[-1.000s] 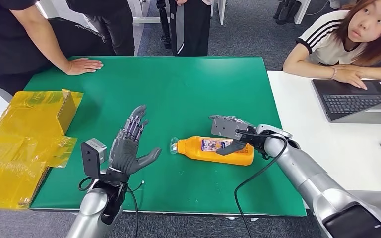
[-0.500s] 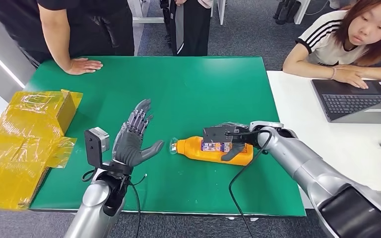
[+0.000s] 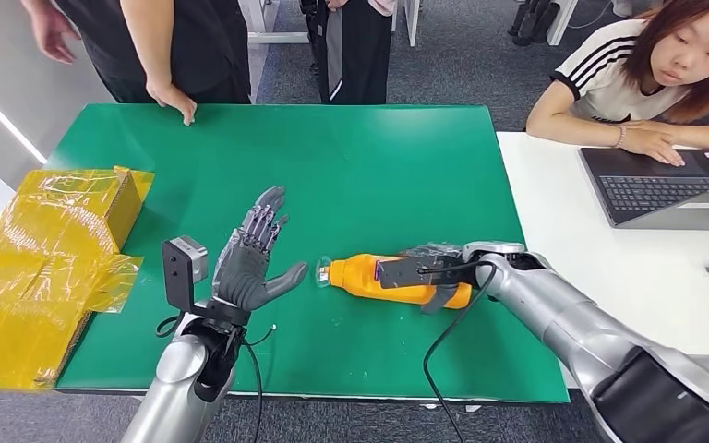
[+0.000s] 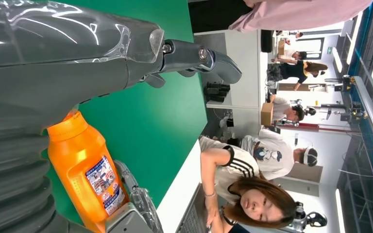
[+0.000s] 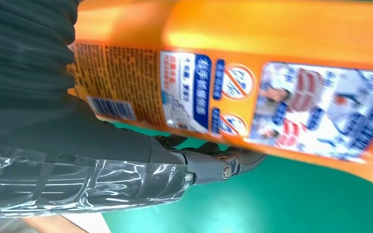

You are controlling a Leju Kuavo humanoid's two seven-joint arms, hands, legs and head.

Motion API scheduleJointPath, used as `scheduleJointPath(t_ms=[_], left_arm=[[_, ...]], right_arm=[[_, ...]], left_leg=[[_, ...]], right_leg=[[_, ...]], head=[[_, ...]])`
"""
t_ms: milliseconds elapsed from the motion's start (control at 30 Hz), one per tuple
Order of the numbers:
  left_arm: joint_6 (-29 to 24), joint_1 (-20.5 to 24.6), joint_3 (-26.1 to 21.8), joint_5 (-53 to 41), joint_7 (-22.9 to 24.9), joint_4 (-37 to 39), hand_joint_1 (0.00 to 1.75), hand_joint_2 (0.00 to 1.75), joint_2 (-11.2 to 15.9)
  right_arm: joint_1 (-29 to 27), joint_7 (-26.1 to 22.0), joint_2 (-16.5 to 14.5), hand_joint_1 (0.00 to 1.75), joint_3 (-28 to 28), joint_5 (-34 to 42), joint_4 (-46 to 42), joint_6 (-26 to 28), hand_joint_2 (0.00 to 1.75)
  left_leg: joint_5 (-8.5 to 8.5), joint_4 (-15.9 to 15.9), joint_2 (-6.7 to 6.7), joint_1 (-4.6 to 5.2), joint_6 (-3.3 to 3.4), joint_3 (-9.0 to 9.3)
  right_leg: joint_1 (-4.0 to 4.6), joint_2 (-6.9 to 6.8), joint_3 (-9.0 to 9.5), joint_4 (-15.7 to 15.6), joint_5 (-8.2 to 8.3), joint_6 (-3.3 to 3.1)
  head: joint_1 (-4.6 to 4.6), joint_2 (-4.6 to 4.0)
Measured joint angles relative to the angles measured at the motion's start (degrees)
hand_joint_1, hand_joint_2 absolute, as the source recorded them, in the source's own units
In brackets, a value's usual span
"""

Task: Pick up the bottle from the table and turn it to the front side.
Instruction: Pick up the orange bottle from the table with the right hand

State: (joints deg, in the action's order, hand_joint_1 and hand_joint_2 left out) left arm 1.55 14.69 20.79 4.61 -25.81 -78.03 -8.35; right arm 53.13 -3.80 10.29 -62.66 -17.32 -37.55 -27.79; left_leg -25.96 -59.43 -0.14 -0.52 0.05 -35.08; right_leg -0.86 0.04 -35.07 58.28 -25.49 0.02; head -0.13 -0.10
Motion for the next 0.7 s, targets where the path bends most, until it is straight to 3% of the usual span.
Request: scheduleJointPath(t_ms=[33,167,700], left_arm=[[0.0,0.0,0.0,0.0,0.0,0.0,0.00,1.75,0.0],[0.2,0.0,0.0,0.0,-0.1,0.2,0.00,1.75,0.0],[-0.1,-1.9,-0.4,-0.5,-0.9,0.2,0.00,1.75,0.1]], right_arm=[[-0.1,-0.1,0.2,0.06,-0.2,0.2,0.0,-0.3,1.75],[-0.4,-0.8,1.5,1.75,-0.7,2.1,-0.6,-2.6,1.75],[-0.5,-0.9,2.8,1.75,-1.9,1.2,-1.4,0.0,1.75]], left_leg=[[0.00,0.0,0.00,0.00,0.00,0.00],[0.00,0.0,0.00,0.00,0.00,0.00],[0.00,0.0,0.01,-0.01,0.00,0.00]], right_leg=[[0.00,0.00,0.00,0.0,0.00,0.00],[0.00,0.00,0.00,0.0,0.00,0.00],[0.00,0.01,0.01,0.0,0.00,0.00]], head=[[-0.01,0.01],[0.00,-0.01],[0.00,0.01]])
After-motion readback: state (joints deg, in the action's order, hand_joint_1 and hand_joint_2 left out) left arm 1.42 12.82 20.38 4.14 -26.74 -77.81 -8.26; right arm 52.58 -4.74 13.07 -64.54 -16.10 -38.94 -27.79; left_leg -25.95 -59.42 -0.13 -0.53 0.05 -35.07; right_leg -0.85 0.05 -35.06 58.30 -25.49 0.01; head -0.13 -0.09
